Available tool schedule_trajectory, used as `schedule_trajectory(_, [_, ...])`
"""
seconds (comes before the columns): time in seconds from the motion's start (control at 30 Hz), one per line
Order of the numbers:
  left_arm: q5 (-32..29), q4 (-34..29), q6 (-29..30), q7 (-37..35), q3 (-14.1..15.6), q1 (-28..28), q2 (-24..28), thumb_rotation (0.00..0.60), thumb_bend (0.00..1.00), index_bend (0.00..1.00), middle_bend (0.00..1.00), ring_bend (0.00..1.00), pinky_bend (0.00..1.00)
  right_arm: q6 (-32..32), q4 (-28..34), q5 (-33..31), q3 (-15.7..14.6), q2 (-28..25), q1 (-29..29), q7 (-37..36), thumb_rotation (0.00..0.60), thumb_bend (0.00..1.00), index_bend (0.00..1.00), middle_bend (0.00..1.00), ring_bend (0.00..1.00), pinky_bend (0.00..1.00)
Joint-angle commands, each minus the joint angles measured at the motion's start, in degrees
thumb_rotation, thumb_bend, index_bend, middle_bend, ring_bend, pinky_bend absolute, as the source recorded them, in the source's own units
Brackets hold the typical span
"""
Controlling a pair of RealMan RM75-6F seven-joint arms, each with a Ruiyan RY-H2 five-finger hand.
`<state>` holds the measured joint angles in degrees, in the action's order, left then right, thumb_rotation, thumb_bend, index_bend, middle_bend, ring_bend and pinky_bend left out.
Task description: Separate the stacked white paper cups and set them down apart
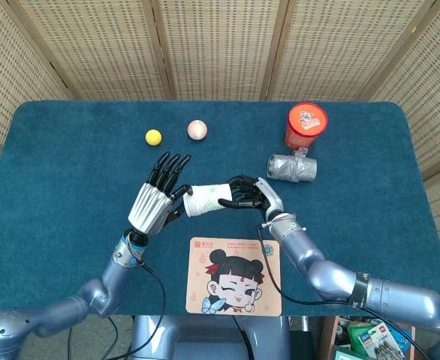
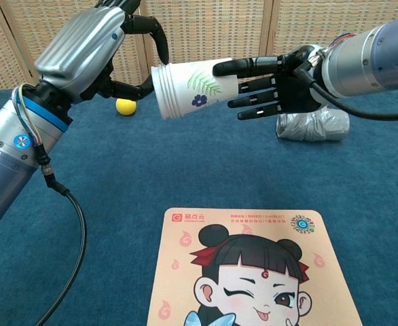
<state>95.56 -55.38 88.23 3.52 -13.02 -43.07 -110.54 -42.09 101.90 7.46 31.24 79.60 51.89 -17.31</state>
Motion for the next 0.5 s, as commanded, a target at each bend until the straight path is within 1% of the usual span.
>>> schedule_trajectory(0.03, [-0.33,0.16,-0.18,0.03,-0.08,-0.18,-0.23,0.6,0.46,0.53,0.0,0.0,0.0,0.19,0.03,0.05,-0.03,-0.26,-0.09,-0.18,0.6,0.49,0.58,0.63,0.49,0.57])
schedule_trajectory(0.2, [-0.61,0.43,-0.34,0.38,-0.06,-0.55,-0.55,0.6,0.5,0.6,0.0,0.0,0.0,0.62,0.11,0.1,-0.07,-0.88,-0.28,-0.64,0.6,0.49,0.58,0.63,0.49,0.57])
schedule_trajectory(0.33, [-0.85,0.79,-0.19,0.48,-0.04,-0.76,-0.86,0.6,0.5,0.66,0.0,0.0,0.0,0.99,0.17,0.27,-0.14,-1.42,-0.44,-1.06,0.6,0.49,0.58,0.63,0.49,0.57])
schedule_trajectory(0.5, [-1.36,1.31,0.21,0.23,-0.42,-0.95,-1.15,0.6,0.51,0.69,0.0,0.0,0.0,1.64,-0.04,0.63,-0.28,-2.13,-0.91,-1.73,0.6,0.49,0.58,0.63,0.49,0.57])
